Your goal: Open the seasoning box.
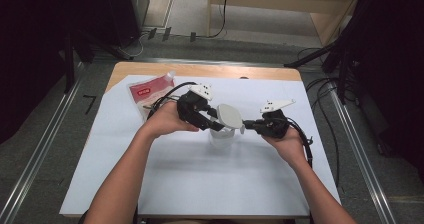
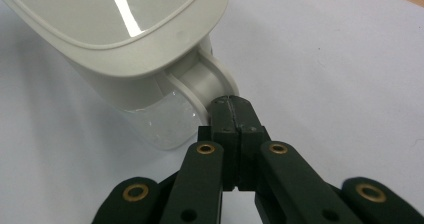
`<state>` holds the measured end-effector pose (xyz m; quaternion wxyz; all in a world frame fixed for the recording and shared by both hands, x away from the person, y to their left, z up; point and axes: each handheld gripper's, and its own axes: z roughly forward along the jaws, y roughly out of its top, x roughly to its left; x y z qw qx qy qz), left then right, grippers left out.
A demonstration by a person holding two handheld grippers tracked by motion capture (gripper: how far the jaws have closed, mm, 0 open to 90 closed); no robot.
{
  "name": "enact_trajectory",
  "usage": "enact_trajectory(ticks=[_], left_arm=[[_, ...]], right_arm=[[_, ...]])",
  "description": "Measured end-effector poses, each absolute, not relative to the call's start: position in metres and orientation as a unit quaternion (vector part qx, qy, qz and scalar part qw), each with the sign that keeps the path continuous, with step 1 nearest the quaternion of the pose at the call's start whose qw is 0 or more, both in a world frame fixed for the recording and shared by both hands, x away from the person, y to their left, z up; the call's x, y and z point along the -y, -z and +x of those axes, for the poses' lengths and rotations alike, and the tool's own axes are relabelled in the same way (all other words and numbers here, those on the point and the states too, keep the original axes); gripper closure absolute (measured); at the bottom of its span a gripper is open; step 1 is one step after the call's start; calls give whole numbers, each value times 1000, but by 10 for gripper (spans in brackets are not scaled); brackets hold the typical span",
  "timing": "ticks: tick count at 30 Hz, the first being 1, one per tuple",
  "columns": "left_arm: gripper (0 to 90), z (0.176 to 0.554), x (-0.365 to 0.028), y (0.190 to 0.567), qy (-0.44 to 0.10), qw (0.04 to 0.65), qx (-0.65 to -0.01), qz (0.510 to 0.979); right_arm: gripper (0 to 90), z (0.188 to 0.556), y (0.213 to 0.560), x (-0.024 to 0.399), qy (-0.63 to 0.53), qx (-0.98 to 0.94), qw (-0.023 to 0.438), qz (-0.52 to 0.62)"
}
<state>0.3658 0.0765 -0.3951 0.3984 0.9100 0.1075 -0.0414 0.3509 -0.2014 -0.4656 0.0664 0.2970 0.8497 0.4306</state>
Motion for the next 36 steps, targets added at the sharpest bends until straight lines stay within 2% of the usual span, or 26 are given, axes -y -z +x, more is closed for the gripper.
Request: enact_trajectory(ticks=[4, 17, 24, 36], left_arm=[[681, 366, -77, 393, 63, 399, -99, 909], [791, 366, -72, 375, 64, 394, -95, 912], [883, 366, -67, 371, 69, 395, -81, 912], [900, 369, -50, 368, 56, 384, -97, 916]], right_arm=[[900, 351, 466, 201, -432, -850, 66, 295], [900, 351, 466, 201, -431, -850, 66, 295], [900, 350, 465, 201, -431, -850, 66, 295], [900, 349, 465, 200, -431, -849, 66, 297]])
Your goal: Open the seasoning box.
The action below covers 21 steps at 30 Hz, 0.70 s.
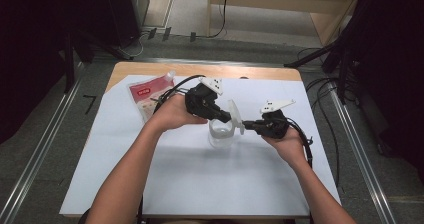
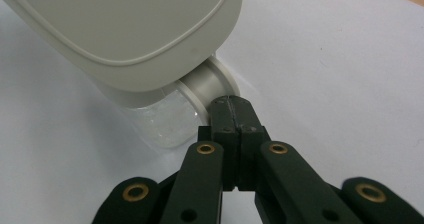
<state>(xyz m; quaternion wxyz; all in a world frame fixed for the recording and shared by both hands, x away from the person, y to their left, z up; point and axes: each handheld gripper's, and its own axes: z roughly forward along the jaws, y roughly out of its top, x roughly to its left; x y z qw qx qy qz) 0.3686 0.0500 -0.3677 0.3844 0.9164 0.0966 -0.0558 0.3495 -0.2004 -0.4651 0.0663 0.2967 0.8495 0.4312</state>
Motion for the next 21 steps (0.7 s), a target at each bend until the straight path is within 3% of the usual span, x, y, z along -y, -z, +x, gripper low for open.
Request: enact_trajectory(ticks=[21], left_arm=[[900, 374, -17, 373, 39, 381, -132, 914]], right_arm=[[900, 348, 465, 200, -432, -849, 65, 297]])
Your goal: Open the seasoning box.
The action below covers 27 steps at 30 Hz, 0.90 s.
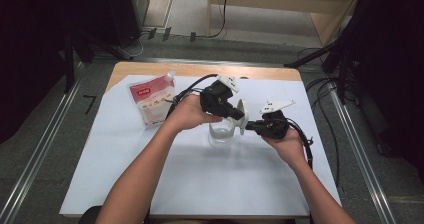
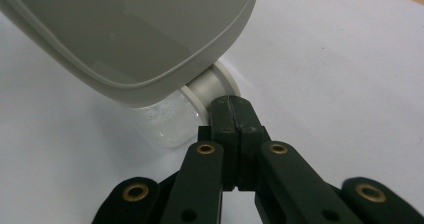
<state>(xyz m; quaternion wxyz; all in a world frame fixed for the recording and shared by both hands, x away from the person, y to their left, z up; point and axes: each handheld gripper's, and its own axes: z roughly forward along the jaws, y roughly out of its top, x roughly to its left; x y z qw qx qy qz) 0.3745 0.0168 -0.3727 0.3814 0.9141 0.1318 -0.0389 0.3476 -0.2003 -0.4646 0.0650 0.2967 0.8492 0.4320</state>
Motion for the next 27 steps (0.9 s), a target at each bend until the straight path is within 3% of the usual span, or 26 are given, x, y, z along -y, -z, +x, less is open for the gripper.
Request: enact_trajectory(ticks=[4, 13, 21, 27], left_arm=[[894, 375, -16, 373, 39, 385, -128, 913], [771, 375, -33, 374, 36, 402, -141, 904], [705, 373, -51, 380, 41, 414, -162, 895], [542, 368, -61, 384, 33, 419, -162, 893]], right_arm=[[900, 348, 465, 201, -433, -849, 64, 296], [900, 349, 464, 207, -440, -842, 61, 306], [767, 344, 460, 214, -455, -832, 53, 313], [680, 337, 458, 214, -453, -836, 44, 306]])
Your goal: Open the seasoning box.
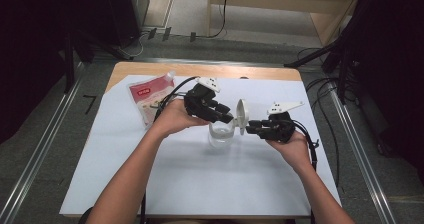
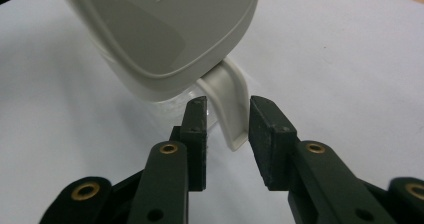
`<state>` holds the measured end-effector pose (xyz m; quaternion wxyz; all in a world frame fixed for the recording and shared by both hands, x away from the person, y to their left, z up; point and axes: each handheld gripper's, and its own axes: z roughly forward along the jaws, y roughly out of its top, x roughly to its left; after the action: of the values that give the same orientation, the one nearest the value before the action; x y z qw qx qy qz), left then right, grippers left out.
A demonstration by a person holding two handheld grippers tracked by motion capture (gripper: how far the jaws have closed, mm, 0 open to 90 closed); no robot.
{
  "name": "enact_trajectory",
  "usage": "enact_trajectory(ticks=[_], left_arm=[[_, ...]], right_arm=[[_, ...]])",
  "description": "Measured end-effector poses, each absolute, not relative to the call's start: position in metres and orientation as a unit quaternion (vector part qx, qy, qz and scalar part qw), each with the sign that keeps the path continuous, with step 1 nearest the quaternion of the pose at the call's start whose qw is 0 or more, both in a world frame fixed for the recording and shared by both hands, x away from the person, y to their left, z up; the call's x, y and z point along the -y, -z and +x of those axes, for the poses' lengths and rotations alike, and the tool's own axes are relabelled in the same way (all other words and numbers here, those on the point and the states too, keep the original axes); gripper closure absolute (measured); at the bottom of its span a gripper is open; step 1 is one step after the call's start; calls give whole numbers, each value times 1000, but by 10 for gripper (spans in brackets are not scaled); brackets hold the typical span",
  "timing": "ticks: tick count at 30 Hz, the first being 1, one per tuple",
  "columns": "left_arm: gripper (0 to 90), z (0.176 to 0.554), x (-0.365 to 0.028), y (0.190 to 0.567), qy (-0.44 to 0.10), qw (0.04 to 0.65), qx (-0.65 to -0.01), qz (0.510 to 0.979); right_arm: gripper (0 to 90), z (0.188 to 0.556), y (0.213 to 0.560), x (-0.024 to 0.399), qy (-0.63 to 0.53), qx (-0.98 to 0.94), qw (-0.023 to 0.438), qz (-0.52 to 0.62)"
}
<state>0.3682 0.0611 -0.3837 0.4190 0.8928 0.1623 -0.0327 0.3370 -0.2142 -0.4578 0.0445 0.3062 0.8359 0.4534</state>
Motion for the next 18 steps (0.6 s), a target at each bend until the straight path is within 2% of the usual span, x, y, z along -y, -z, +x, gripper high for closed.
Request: enact_trajectory(ticks=[1, 3, 7, 12, 15, 18], left_arm=[[494, 368, -62, 384, 33, 413, -168, 894], [516, 366, -66, 385, 35, 411, -164, 896], [467, 366, -72, 386, 46, 411, -170, 895], [405, 358, -84, 385, 22, 424, -174, 889], [402, 353, -92, 385, 12, 418, -178, 891], [409, 348, -100, 384, 9, 414, -187, 891]], right_arm=[[670, 336, 458, 215, -454, -836, 45, 304], [648, 333, 457, 215, -453, -837, 43, 303], [634, 327, 453, 218, -456, -837, 52, 298], [620, 321, 449, 221, -463, -833, 45, 298], [574, 317, 453, 223, -467, -833, 45, 294], [570, 316, 456, 224, -458, -837, 43, 296]])
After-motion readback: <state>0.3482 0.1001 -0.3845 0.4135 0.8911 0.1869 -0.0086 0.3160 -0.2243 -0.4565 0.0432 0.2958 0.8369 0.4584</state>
